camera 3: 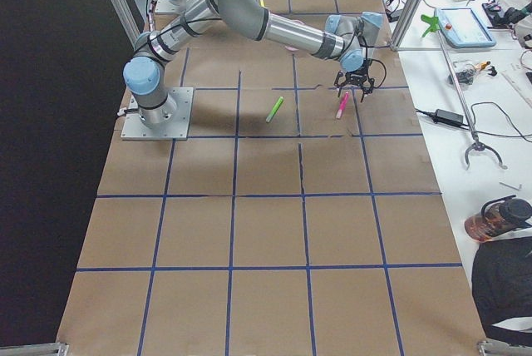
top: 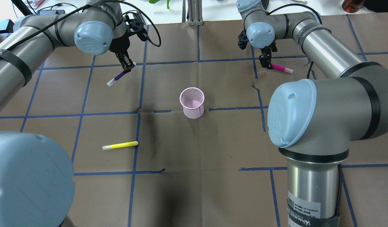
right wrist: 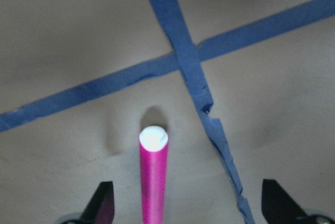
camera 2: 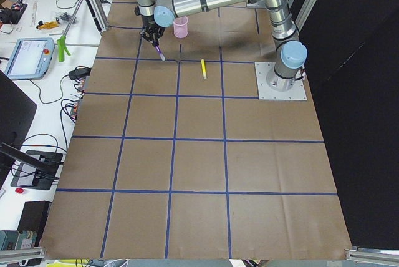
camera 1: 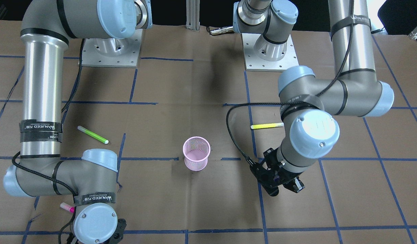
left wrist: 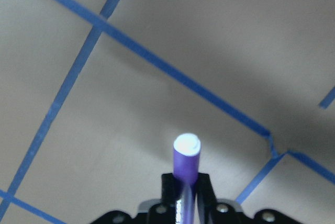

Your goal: Insert purple and pink pens into pink cup

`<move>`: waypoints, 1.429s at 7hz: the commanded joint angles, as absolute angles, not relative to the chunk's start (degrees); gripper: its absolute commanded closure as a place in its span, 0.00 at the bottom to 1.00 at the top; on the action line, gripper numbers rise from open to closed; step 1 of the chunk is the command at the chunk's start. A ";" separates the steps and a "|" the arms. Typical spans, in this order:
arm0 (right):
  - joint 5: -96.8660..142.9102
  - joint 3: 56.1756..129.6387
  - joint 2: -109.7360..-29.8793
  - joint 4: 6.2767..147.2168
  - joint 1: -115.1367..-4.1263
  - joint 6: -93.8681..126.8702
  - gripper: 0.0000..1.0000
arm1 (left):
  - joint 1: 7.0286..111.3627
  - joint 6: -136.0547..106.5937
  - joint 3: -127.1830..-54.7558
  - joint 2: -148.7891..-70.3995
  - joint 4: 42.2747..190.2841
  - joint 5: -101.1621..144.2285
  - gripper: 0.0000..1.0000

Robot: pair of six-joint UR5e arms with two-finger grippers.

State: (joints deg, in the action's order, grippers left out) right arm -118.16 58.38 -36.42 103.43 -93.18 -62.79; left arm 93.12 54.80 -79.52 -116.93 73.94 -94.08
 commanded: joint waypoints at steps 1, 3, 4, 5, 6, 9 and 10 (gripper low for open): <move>-118.21 58.80 -36.47 103.10 -93.08 -62.84 0.00 | 96.41 50.38 -81.90 -110.68 73.39 -88.18 1.00; -117.60 58.80 -36.74 103.01 -92.90 -63.46 0.00 | 96.94 48.87 -84.63 -107.23 69.47 -76.34 1.00; -117.25 58.80 -36.65 103.09 -92.90 -63.54 0.00 | 98.94 48.52 -86.47 -106.88 64.74 -74.72 1.00; -115.24 58.80 -36.56 103.10 -92.90 -63.54 0.00 | 101.84 45.99 -88.92 -106.44 59.12 -74.19 1.00; -114.44 58.80 -36.48 103.10 -92.90 -63.63 0.01 | 103.34 43.97 -91.90 -107.65 51.84 -74.18 1.00; -114.87 58.71 -36.56 103.27 -92.72 -63.63 0.32 | 104.58 40.96 -97.37 -108.62 41.25 -74.00 1.00; -115.05 58.71 -36.65 103.18 -92.46 -63.63 0.50 | 106.07 40.96 -98.43 -109.33 39.74 -74.18 1.00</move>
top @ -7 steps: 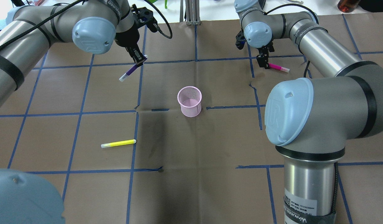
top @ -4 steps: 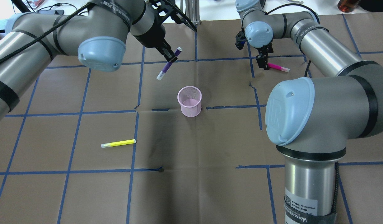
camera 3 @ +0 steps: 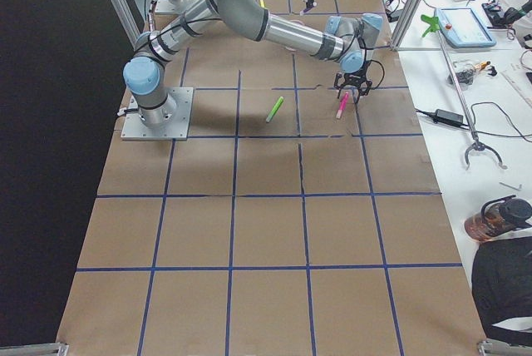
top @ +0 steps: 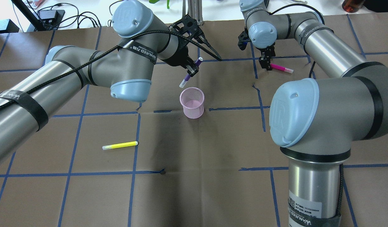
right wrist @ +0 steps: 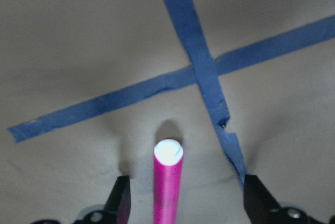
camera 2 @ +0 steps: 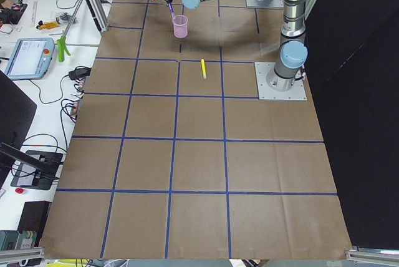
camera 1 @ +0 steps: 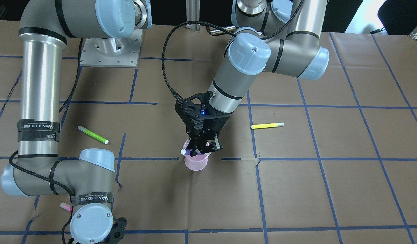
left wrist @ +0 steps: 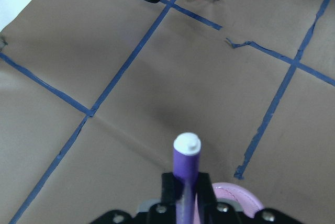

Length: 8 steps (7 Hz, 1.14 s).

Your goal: Insert purple and pink pens into pink cup

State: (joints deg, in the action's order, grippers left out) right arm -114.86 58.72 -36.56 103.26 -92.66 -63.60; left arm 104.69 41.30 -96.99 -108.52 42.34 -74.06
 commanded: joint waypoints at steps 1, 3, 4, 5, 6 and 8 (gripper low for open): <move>-115.14 58.62 -36.91 103.10 -92.20 -63.81 0.63 | 106.43 41.04 -98.79 -109.42 39.64 -74.01 1.00; -115.14 58.36 -37.00 103.01 -92.20 -63.98 0.84 | 106.52 41.31 -99.66 -110.13 38.16 -74.09 1.00; -115.14 58.27 -37.00 103.01 -92.20 -64.51 0.89 | 106.52 41.57 -101.15 -109.78 37.80 -74.18 1.00; -115.14 58.10 -37.00 103.01 -92.20 -64.51 0.91 | 106.52 41.57 -102.82 -109.43 36.14 -74.18 1.00; -115.14 58.10 -37.00 103.01 -92.20 -64.69 0.91 | 105.83 41.57 -105.27 -109.25 34.82 -74.01 1.00; -115.22 57.83 -37.44 103.18 -92.11 -65.91 0.94 | 105.82 41.13 -106.79 -110.30 29.63 -74.18 0.99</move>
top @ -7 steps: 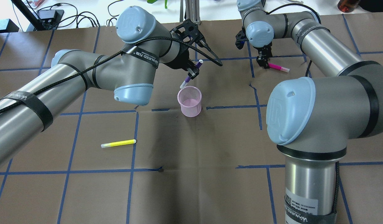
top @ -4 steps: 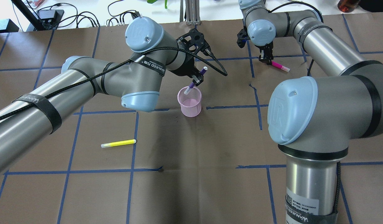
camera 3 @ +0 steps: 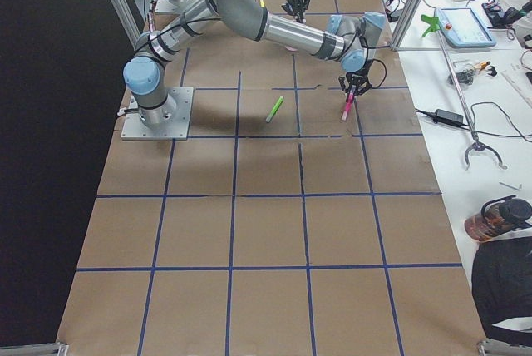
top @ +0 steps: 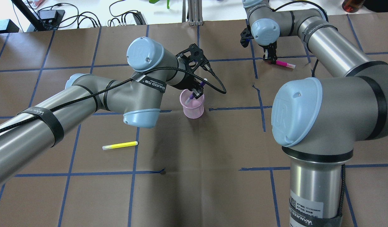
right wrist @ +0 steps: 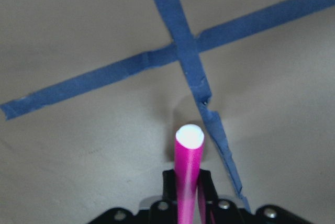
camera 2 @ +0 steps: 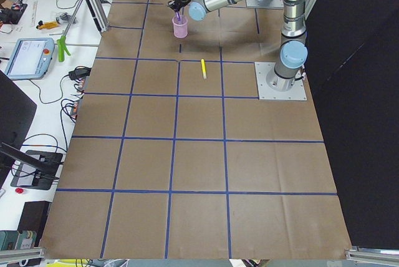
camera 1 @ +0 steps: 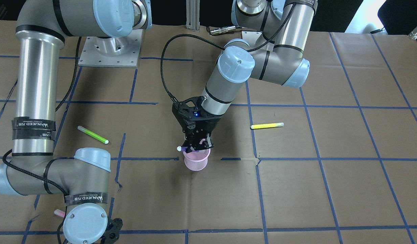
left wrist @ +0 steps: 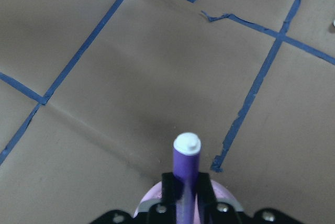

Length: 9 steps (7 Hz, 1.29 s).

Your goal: Insert purple and pink pens into pink cup

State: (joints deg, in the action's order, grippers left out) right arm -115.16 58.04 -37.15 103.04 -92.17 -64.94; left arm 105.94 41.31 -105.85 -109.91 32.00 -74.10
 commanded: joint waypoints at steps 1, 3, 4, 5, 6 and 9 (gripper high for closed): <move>-115.49 57.83 -39.70 103.10 -91.85 -66.27 0.93 | 105.82 41.05 -106.79 -110.48 29.45 -74.27 0.89; -114.27 57.92 -46.02 99.95 -91.85 -68.28 0.95 | 105.73 40.44 -106.61 -110.74 29.97 -74.27 0.09; -108.17 58.09 -49.19 98.71 -91.76 -68.46 0.95 | 105.56 38.34 -105.57 -110.66 30.32 -74.09 0.07; -103.23 58.27 -52.09 96.53 -91.58 -72.47 0.95 | 105.21 37.80 -105.47 -109.35 34.06 -74.35 0.05; -98.75 58.27 -55.77 93.02 -90.36 -76.34 0.95 | 104.60 35.53 -104.51 -108.12 39.84 -74.70 0.03; -92.20 59.23 -63.61 85.62 -87.71 -87.80 0.96 | 99.42 32.08 -95.40 -102.68 68.98 -79.68 0.02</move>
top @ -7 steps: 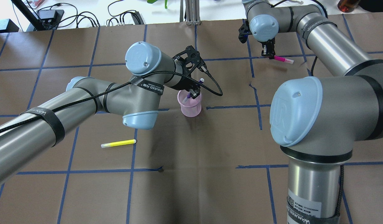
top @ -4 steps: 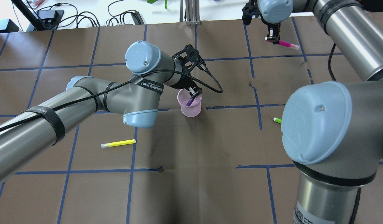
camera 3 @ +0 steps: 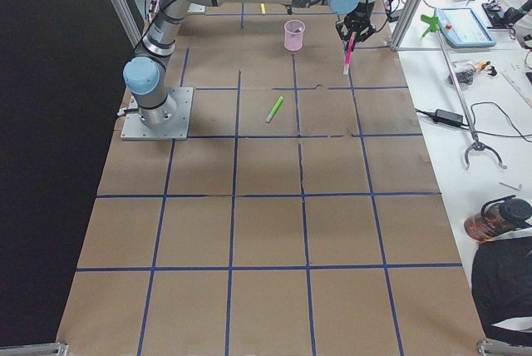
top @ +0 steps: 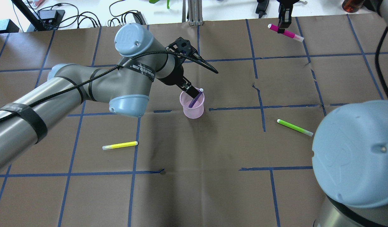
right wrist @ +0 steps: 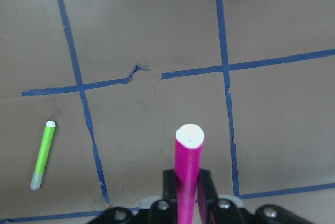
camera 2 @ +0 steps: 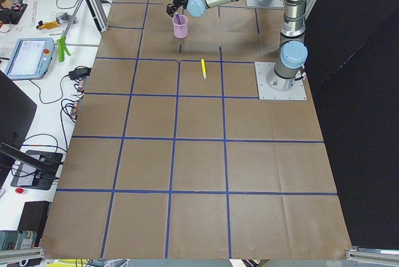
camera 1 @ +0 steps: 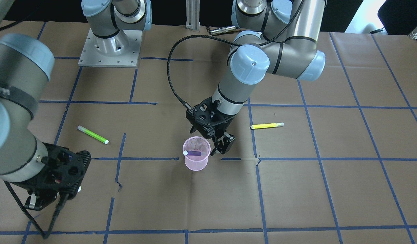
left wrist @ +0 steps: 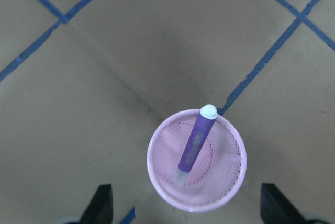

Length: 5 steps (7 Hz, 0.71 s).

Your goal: Insert purple and pink pens into pink cup

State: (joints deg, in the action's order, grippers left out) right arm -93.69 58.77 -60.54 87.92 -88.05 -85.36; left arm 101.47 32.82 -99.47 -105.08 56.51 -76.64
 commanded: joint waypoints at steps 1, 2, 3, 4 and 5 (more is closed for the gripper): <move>-91.41 59.59 -65.81 81.78 -88.32 -87.80 0.96 | 97.40 31.56 -91.79 -102.22 77.96 -79.89 0.02; -91.15 61.59 -69.40 79.22 -89.64 -87.19 0.96 | 96.86 31.47 -87.93 -102.04 85.96 -80.94 0.02; -91.32 65.53 -73.17 79.19 -92.00 -84.93 0.96 | 96.59 31.46 -85.72 -101.17 90.57 -84.60 0.02; -91.75 71.13 -77.22 79.36 -94.20 -81.68 0.96 | 96.42 31.64 -86.56 -99.33 91.40 -85.16 0.02; -91.76 76.76 -81.95 79.80 -94.74 -81.39 0.96 | 96.33 31.55 -85.53 -98.79 91.75 -85.17 0.02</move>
State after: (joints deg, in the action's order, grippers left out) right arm -91.63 70.54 -76.77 79.55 -93.40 -82.82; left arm 96.51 31.57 -86.41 -99.85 90.40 -84.58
